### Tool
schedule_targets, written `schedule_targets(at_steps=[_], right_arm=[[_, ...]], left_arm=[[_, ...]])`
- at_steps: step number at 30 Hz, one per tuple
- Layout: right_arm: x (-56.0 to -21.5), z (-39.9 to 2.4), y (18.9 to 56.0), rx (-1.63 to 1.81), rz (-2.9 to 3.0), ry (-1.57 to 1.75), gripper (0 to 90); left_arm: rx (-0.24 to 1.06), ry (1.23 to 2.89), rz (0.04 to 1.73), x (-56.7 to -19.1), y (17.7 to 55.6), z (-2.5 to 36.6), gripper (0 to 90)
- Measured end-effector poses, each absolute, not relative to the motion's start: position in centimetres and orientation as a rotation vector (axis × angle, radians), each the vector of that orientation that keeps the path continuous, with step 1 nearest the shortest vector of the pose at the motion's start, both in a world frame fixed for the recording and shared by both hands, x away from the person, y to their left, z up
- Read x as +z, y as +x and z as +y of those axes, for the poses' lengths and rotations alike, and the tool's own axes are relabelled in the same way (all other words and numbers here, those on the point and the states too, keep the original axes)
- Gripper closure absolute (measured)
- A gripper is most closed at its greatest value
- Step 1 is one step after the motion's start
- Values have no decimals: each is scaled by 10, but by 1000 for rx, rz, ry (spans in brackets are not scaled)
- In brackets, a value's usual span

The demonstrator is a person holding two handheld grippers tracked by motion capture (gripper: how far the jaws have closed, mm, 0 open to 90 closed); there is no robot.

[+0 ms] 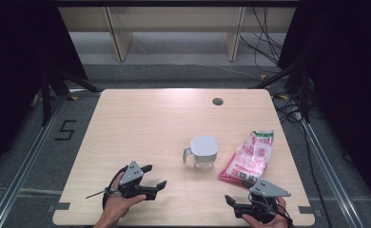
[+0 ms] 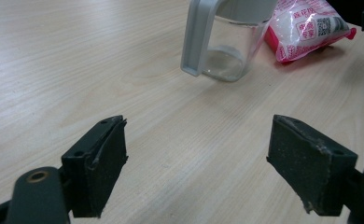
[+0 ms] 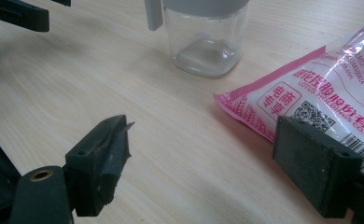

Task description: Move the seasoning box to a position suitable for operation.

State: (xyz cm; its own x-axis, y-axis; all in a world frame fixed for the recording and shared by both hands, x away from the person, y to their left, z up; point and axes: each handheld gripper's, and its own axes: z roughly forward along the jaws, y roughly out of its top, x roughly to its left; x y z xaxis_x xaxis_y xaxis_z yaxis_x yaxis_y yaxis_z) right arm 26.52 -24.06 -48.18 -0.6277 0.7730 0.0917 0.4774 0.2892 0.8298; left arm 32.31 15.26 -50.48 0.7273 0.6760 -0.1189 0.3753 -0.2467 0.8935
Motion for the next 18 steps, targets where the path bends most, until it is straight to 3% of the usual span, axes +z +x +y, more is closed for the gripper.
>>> schedule_targets(at_steps=[18], right_arm=[[-482, -239, 265, 1253, 2237, 1126, 195]], left_arm=[[330, 1848, 829, -505, 333, 144, 220]])
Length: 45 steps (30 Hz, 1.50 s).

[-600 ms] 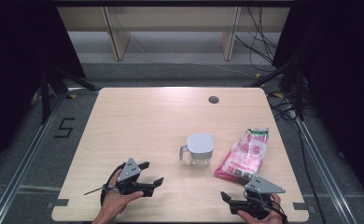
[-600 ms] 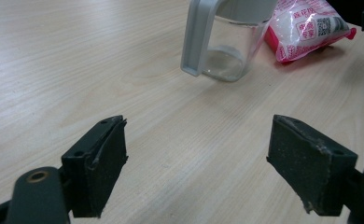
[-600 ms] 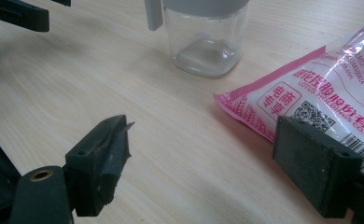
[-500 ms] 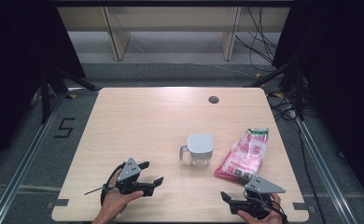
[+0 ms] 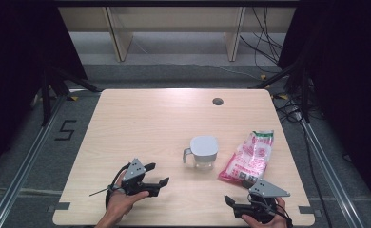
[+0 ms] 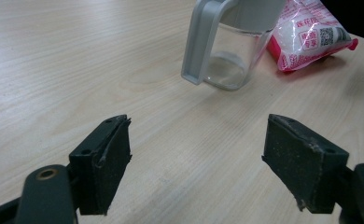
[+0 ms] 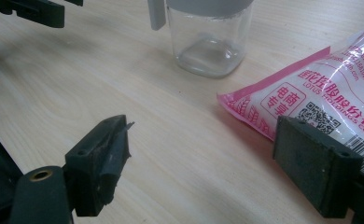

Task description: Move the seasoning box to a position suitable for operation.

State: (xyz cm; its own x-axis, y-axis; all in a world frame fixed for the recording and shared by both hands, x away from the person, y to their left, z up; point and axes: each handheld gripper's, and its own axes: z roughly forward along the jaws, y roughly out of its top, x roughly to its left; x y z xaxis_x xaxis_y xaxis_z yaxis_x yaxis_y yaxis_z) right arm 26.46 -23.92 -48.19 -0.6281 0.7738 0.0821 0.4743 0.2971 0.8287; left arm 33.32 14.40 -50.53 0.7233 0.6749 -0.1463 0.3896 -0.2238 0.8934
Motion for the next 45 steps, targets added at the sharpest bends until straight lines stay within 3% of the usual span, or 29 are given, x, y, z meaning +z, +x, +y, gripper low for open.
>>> schedule_targets(at_steps=[21, 32, 45], right_arm=[[-482, -235, 263, 1267, 2246, 1155, 197], [-483, -236, 265, 1255, 2266, 1115, 197], [-483, -234, 264, 1270, 2278, 1125, 197]], left_arm=[[373, 1855, 765, -496, 356, 109, 329], [444, 1898, 682, -498, 382, 87, 559], [468, 1917, 649, -504, 394, 69, 686]])
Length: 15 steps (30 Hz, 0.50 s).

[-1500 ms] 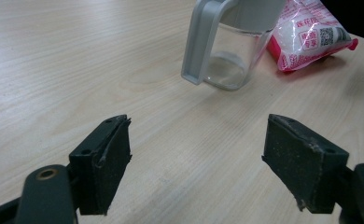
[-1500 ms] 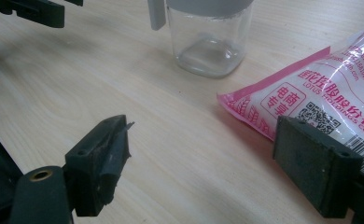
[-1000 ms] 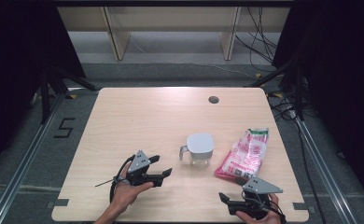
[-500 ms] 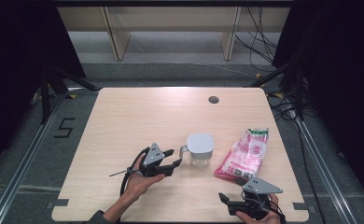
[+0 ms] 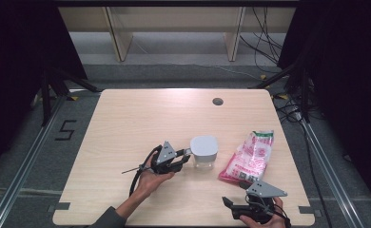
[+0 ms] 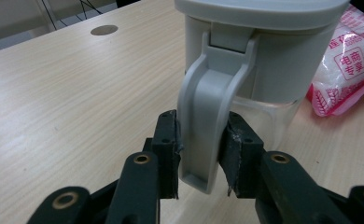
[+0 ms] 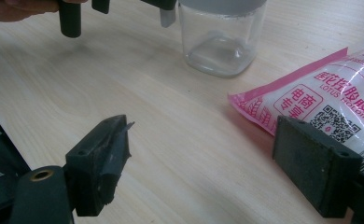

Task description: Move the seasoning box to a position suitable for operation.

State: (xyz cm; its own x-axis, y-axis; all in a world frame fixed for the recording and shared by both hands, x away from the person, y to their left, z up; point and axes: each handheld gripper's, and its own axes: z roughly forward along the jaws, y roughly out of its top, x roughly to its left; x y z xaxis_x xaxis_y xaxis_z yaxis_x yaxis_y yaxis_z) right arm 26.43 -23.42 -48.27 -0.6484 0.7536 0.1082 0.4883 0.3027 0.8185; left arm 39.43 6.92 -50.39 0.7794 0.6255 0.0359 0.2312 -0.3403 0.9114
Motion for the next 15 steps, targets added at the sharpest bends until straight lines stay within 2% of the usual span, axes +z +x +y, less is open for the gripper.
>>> schedule_targets(at_steps=[15], right_arm=[[-483, -234, 265, 1256, 2276, 1114, 197]], left_arm=[[478, 1888, 663, -506, 405, 66, 704]])
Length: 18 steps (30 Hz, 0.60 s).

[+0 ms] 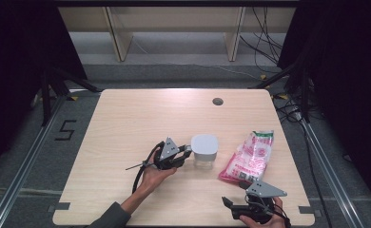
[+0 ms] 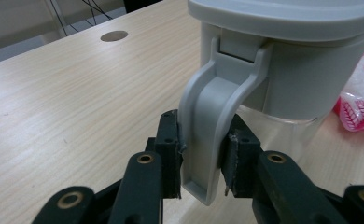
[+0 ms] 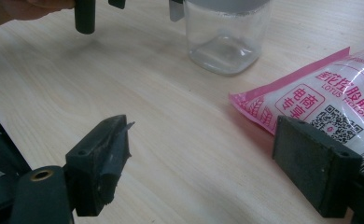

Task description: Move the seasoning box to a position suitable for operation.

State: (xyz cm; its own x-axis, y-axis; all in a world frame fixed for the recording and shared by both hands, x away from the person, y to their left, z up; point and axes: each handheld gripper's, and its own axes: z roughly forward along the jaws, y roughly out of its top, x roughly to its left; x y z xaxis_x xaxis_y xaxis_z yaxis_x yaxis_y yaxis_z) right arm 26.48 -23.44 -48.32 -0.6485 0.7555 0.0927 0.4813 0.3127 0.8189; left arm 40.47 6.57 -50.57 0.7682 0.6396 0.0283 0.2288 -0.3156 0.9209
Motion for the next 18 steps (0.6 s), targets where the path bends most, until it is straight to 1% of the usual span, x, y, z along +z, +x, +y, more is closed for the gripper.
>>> schedule_targets(at_steps=[11, 12, 16, 18], right_arm=[[-482, -235, 264, 1245, 2281, 1111, 198], [-483, -233, 263, 1257, 2274, 1151, 198], [-482, -235, 264, 1246, 2283, 1113, 198], [-482, -233, 262, 1251, 2282, 1156, 198]], left_arm=[[460, 1899, 658, -505, 391, 78, 700], [457, 1899, 667, -505, 389, 79, 700], [454, 1899, 658, -505, 386, 85, 700], [462, 1907, 652, -504, 385, 87, 700]])
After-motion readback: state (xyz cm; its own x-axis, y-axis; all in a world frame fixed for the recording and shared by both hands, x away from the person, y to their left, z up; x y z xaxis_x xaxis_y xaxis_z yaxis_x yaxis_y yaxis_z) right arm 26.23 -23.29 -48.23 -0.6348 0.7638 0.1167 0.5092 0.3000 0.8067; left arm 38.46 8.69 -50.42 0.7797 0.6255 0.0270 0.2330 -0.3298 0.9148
